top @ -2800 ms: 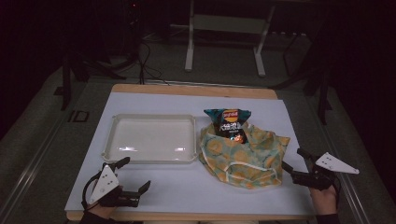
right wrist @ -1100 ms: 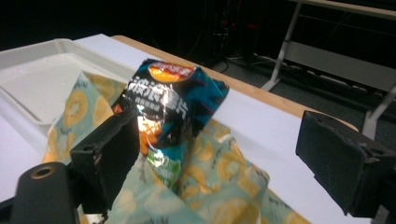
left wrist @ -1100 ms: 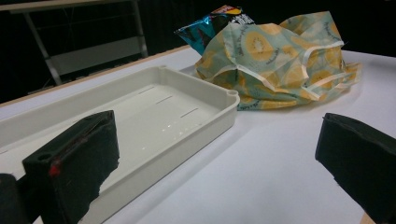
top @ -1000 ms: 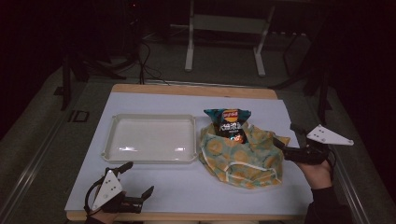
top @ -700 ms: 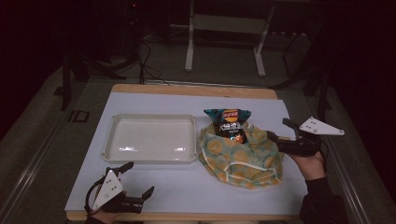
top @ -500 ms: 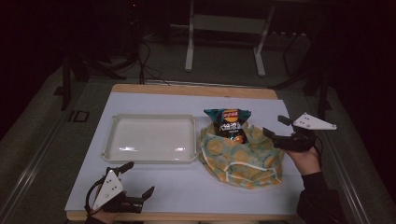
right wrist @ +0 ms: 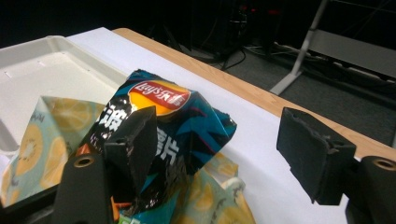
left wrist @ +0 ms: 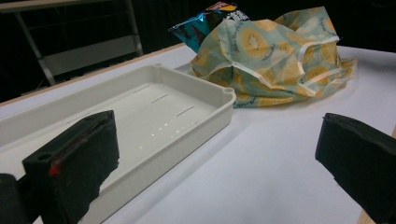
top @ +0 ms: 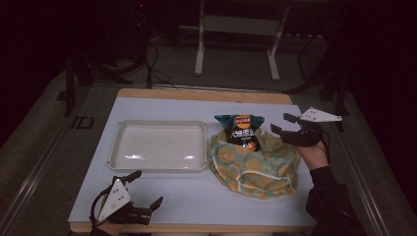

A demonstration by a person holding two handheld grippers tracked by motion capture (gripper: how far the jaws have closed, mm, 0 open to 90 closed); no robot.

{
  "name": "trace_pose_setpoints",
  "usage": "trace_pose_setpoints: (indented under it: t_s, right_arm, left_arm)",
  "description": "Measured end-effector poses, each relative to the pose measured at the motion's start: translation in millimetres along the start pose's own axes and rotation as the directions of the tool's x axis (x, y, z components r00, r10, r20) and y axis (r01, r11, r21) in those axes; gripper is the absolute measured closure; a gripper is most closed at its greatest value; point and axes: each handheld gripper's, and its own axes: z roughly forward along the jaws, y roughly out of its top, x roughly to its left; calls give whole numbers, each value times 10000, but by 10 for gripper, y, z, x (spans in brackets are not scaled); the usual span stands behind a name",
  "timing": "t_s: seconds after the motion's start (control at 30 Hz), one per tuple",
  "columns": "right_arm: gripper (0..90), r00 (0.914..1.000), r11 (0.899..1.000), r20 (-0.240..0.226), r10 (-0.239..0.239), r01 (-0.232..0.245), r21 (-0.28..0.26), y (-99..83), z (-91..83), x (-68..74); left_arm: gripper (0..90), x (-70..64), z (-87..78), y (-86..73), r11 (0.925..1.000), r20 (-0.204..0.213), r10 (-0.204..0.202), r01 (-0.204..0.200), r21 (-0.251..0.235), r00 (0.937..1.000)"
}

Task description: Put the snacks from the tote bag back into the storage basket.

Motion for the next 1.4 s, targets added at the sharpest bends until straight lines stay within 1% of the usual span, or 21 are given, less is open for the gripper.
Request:
trace_pose_setpoints:
  t_s: [0.2,0.33,0.5,0.6,0.67,0.73,0.93,1.0,1.13,1.23,1.4]
  right_arm:
    - [369,10000,9997,-64,-68,69,219,24,151,-85]
    - [409,9999,9989,-103,-67,72,467,14,248,-134]
    - [445,9993,9969,-149,-347,357,705,-13,368,-166]
    - [449,9992,9963,-315,-258,283,812,-38,445,-191]
    - [449,9990,9949,-360,-273,306,963,-57,504,-201]
    - [449,9986,9945,-460,-275,319,999,-81,560,-207]
    - [445,9986,9915,-528,-7,75,1297,-161,728,-250]
    - [444,9984,9891,-561,-8,90,1467,-191,777,-255]
    - [444,9968,9855,-798,-11,146,1688,-243,869,-255]
    - [446,9953,9847,-967,30,139,1735,-269,922,-257]
    - [481,9918,9833,-1275,42,191,1810,-309,1006,-258]
  left_arm:
    - [1,2,6,-3,10000,50,17,-17,10,10000]
    - [1,2,5,-4,10000,63,60,-60,23,10000]
    - [1,2,12,-7,9999,123,83,-84,65,9999]
    - [1,2,16,-9,9999,130,96,-97,89,9999]
    - [1,2,17,-11,9999,144,103,-104,98,9998]
    - [1,4,18,-12,9999,154,123,-125,115,9998]
    - [1,6,24,-17,9998,164,106,-108,140,9998]
    - [1,8,26,-18,9998,176,99,-102,146,9998]
    - [1,10,30,-21,9998,183,123,-126,184,9998]
    - [1,10,37,-23,9998,204,98,-101,188,9997]
    - [1,15,50,-27,9997,229,82,-88,243,9997]
